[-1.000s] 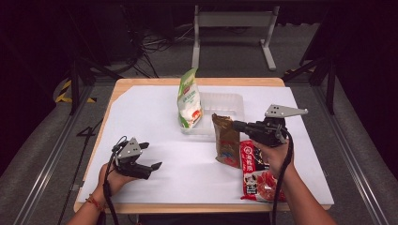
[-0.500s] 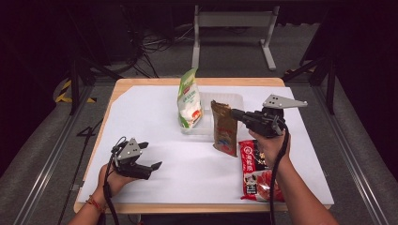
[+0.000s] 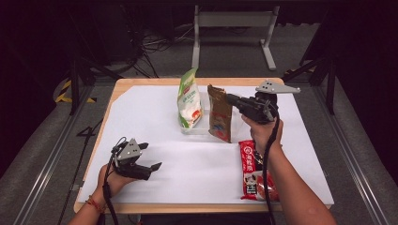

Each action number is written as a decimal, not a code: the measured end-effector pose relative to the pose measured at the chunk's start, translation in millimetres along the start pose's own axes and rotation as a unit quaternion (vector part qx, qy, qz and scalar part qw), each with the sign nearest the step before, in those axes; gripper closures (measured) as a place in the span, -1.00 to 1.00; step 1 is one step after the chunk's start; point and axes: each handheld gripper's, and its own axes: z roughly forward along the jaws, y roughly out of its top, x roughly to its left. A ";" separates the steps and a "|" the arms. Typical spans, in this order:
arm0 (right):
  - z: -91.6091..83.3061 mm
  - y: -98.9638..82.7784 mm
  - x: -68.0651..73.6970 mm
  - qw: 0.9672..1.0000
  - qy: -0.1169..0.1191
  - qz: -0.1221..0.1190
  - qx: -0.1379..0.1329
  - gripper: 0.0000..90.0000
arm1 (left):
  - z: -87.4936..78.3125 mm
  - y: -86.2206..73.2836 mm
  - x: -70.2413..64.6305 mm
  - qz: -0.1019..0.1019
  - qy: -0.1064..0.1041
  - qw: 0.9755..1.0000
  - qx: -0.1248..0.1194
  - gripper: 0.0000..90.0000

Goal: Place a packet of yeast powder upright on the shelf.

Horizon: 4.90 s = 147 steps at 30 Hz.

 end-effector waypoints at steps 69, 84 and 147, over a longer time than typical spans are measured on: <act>97.0 -6.4 -11.2 0.994 -0.098 0.008 0.054 0.93 | 2.8 -0.3 0.7 0.003 -0.004 1.000 0.005 -0.72; 84.2 -17.3 -9.6 0.994 -0.091 -0.013 0.066 0.90 | 4.9 0.1 0.6 0.004 -0.002 1.000 0.010 -0.72; -12.1 -21.0 8.6 0.988 -0.057 -0.111 0.094 0.51 | 6.5 0.4 3.5 0.008 -0.003 1.000 0.010 -0.73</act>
